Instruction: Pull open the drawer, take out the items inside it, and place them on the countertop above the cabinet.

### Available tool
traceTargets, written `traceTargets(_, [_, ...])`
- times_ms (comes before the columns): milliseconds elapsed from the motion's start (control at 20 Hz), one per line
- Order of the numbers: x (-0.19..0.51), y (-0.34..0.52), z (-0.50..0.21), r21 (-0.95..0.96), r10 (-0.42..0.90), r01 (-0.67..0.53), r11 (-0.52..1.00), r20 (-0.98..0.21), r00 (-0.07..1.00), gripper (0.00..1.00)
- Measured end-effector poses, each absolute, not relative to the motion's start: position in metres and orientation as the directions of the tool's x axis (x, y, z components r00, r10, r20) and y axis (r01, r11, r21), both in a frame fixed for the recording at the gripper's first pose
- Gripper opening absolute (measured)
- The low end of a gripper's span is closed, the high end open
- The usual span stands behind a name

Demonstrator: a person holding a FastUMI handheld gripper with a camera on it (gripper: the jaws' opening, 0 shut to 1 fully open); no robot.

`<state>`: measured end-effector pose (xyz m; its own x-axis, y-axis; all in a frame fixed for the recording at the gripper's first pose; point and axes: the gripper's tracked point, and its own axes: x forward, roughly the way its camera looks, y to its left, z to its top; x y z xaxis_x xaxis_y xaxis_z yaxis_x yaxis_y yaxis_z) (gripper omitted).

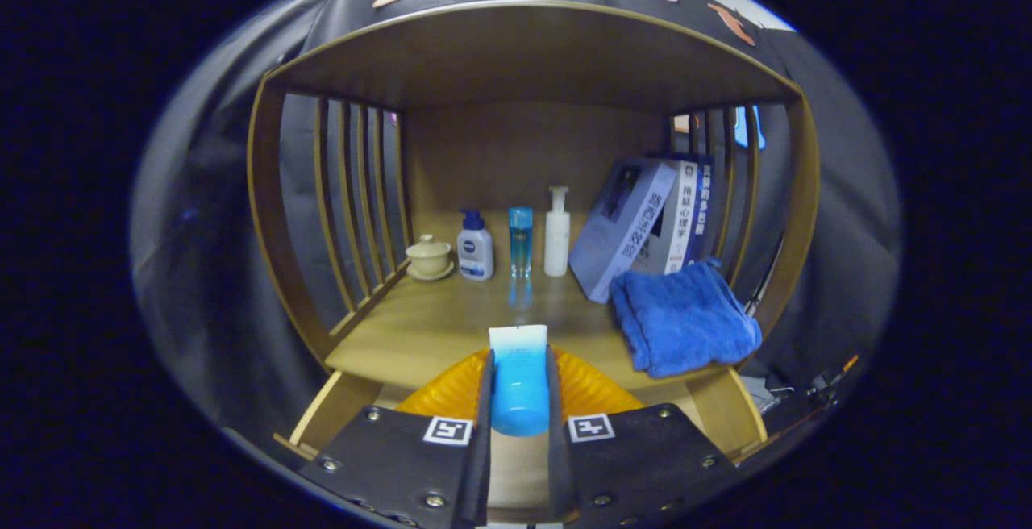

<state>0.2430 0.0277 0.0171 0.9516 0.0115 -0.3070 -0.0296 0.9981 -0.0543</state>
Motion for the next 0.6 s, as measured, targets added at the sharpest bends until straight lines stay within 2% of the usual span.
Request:
traceTargets(250, [0.298,0.033,0.01,-0.058,-0.013,-0.005,0.998,-0.298,0.954,0.29])
traceTargets(600, [0.341,0.022,-0.048,-0.064,-0.077,0.057,0.996,-0.363,0.928,0.29])
